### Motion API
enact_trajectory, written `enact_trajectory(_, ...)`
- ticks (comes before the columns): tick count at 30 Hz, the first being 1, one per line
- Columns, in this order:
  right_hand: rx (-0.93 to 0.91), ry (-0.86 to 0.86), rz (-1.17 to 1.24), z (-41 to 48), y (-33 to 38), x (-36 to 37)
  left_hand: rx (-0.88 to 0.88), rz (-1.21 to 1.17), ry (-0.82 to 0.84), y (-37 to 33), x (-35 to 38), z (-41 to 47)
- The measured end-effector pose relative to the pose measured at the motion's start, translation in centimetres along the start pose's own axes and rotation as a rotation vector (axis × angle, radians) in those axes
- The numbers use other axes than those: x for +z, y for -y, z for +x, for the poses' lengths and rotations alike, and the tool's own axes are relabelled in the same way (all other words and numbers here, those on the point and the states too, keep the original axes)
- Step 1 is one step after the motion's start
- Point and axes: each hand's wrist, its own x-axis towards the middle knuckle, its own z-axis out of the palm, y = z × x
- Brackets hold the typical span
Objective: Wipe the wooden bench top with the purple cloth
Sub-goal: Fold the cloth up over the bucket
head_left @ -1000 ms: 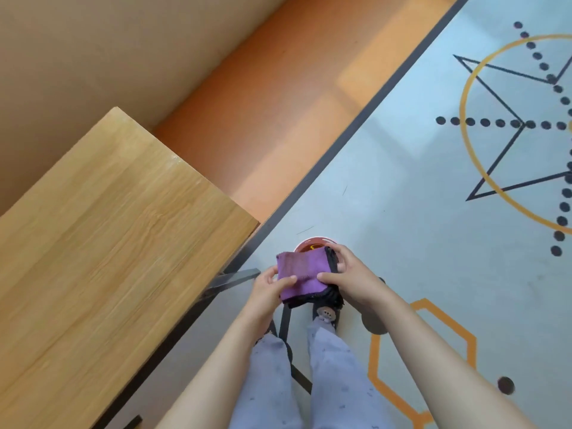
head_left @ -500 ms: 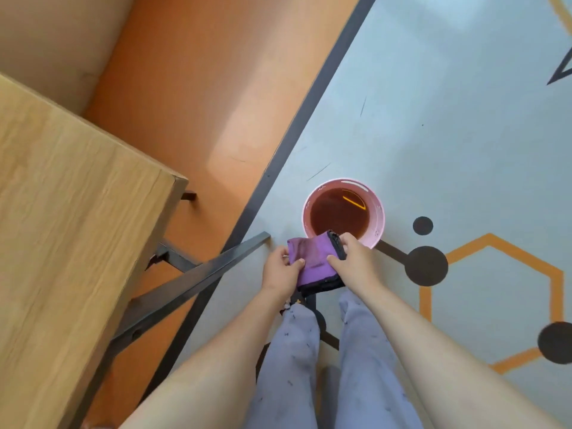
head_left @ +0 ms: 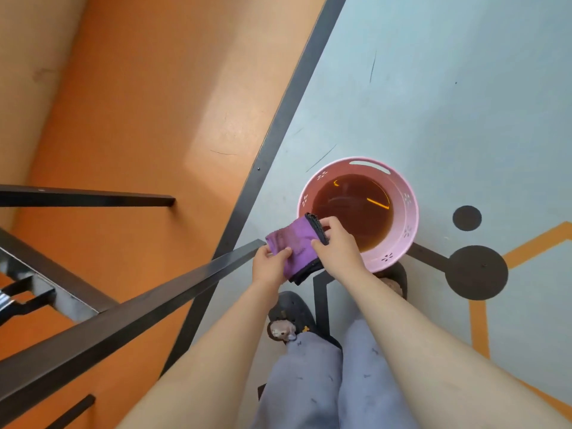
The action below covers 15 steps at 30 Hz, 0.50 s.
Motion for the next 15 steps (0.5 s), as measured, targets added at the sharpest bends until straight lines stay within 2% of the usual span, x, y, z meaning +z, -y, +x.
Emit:
enact_trajectory(2,0.021,0.037,-0.004,0.6,-0.8,0.0,-0.035,-0.061,0.067,0.6,0.2,0.6)
enact_trajectory(5,0.091,0.076,-0.102,0.9,-2.2,-0.5,-0.037,0.003,0.038,1.2,0.8,0.8)
enact_trajectory(8,0.125,0.044,-0.135,0.4,-2.4,-1.0,-0.112,-0.057,0.081,0.9,1.5,-0.1)
enact_trajectory(11,0.08,-0.022,-0.166,-0.4,-1.8,-1.4,-0.185,-0.131,0.162,0.6,1.8,-1.6)
enact_trajectory(15,-0.036,-0.053,-0.313,-0.2,-2.2,-1.7,-0.134,-0.14,0.155,1.2,2.4,-1.4)
